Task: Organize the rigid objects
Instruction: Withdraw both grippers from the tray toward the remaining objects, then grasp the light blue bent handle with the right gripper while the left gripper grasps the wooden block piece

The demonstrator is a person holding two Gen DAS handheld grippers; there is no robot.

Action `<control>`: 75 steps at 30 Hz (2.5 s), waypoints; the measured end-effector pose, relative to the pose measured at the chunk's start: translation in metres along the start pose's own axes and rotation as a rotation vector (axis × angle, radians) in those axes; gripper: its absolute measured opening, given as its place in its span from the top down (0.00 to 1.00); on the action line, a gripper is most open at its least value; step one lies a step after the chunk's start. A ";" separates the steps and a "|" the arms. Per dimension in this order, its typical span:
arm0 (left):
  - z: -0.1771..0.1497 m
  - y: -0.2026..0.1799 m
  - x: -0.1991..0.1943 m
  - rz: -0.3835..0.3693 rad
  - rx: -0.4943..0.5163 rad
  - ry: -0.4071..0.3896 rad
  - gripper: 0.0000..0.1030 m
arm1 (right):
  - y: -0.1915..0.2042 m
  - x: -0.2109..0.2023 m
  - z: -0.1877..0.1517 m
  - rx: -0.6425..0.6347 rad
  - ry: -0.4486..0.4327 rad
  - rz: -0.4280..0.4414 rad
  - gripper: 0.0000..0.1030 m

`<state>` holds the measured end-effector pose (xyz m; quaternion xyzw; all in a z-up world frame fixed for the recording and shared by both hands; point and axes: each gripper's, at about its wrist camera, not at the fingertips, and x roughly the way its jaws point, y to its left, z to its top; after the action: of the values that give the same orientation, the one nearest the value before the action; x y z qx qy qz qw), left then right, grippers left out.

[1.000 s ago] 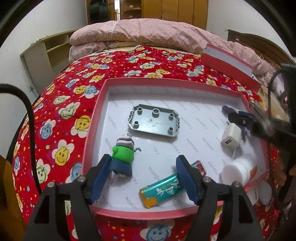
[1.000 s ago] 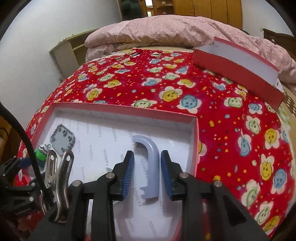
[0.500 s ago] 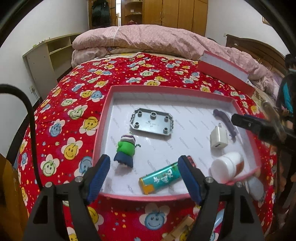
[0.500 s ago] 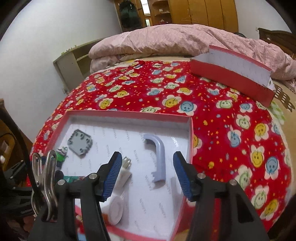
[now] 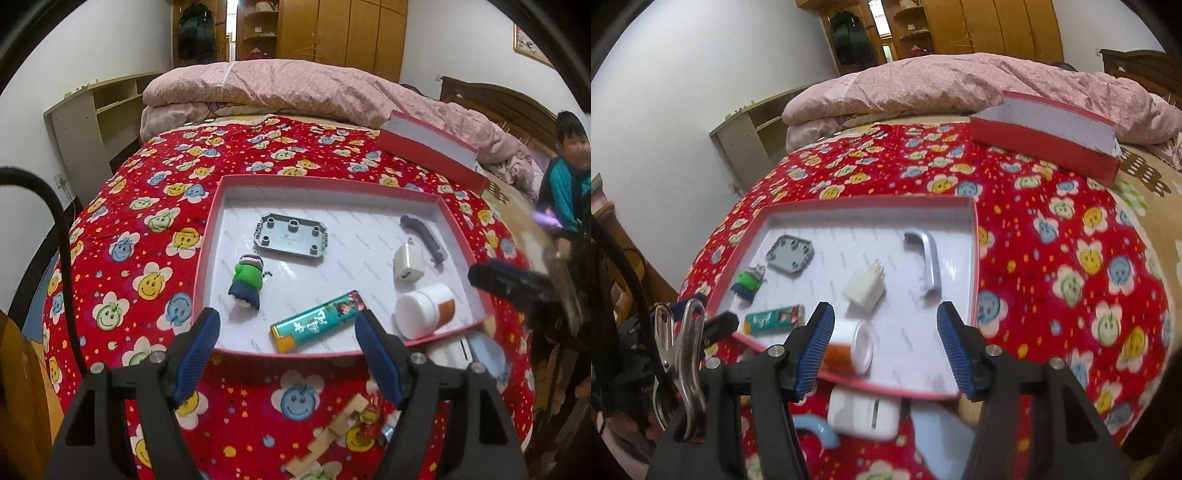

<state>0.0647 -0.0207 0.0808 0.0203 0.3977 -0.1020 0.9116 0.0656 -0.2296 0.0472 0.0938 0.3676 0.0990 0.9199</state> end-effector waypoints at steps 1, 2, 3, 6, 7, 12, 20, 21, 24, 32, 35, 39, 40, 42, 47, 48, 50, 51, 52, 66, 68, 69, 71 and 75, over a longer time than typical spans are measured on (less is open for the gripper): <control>-0.002 -0.001 -0.002 -0.003 0.005 -0.001 0.23 | 0.000 -0.002 -0.003 0.003 0.000 0.000 0.42; -0.004 -0.002 -0.004 -0.007 0.009 -0.001 0.23 | 0.001 -0.004 -0.006 0.004 -0.001 -0.001 0.42; -0.005 -0.003 -0.006 -0.011 0.013 0.000 0.23 | 0.001 -0.007 -0.010 0.005 -0.004 -0.003 0.42; -0.009 -0.005 -0.009 -0.027 0.015 0.004 0.23 | 0.003 -0.016 -0.022 0.004 -0.011 -0.017 0.42; -0.011 -0.006 -0.011 -0.033 0.016 0.007 0.23 | 0.003 -0.018 -0.025 0.004 -0.011 -0.021 0.42; -0.019 -0.007 -0.016 -0.047 0.020 0.018 0.23 | 0.003 -0.028 -0.045 0.005 -0.008 -0.041 0.42; -0.036 -0.006 -0.018 -0.057 0.020 0.048 0.23 | 0.007 -0.034 -0.071 -0.018 0.017 -0.067 0.42; -0.038 -0.006 -0.019 -0.056 0.019 0.051 0.23 | 0.008 -0.035 -0.074 -0.024 0.021 -0.071 0.42; -0.043 -0.005 -0.020 -0.051 0.023 0.055 0.23 | 0.011 -0.036 -0.081 -0.040 0.023 -0.081 0.42; -0.061 -0.006 -0.017 -0.076 0.053 0.083 0.23 | 0.015 -0.037 -0.097 -0.059 0.044 -0.074 0.42; -0.067 -0.006 -0.016 -0.079 0.061 0.089 0.23 | 0.016 -0.037 -0.101 -0.057 0.049 -0.067 0.42; -0.074 -0.004 -0.016 -0.073 0.057 0.101 0.23 | 0.019 -0.038 -0.105 -0.050 0.053 -0.056 0.42; -0.075 -0.003 -0.016 -0.071 0.055 0.102 0.23 | 0.020 -0.038 -0.105 -0.052 0.051 -0.052 0.42; -0.078 -0.002 -0.015 -0.062 0.059 0.103 0.23 | 0.023 -0.038 -0.107 -0.059 0.052 -0.047 0.42; -0.085 0.003 -0.007 -0.011 0.080 0.119 0.23 | 0.030 -0.030 -0.109 -0.077 0.070 -0.030 0.42; -0.086 0.004 -0.005 -0.002 0.078 0.122 0.23 | 0.032 -0.029 -0.109 -0.079 0.073 -0.025 0.42; -0.087 0.007 -0.002 0.025 0.073 0.115 0.23 | 0.036 -0.026 -0.111 -0.086 0.083 -0.018 0.42; -0.088 0.009 -0.001 0.055 0.068 0.105 0.23 | 0.039 -0.025 -0.111 -0.093 0.089 -0.011 0.42; -0.089 0.011 0.001 0.076 0.064 0.102 0.23 | 0.043 -0.024 -0.112 -0.106 0.089 -0.004 0.42; -0.078 0.054 0.005 0.175 -0.086 0.070 0.23 | 0.070 0.009 -0.100 -0.127 0.110 0.031 0.14; -0.079 0.057 0.005 0.172 -0.090 0.070 0.23 | 0.078 0.015 -0.099 -0.149 0.115 0.026 0.13; -0.079 0.059 0.004 0.167 -0.092 0.070 0.23 | 0.080 0.017 -0.099 -0.157 0.116 0.024 0.13; -0.080 0.059 0.004 0.158 -0.095 0.068 0.23 | 0.085 0.023 -0.098 -0.172 0.123 0.007 0.13; -0.081 0.060 0.002 0.142 -0.088 0.068 0.23 | 0.090 0.030 -0.098 -0.197 0.134 -0.024 0.13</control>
<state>0.0203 0.0476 0.0215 0.0119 0.4299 -0.0189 0.9026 0.0092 -0.1251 -0.0201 -0.0082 0.4178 0.1299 0.8992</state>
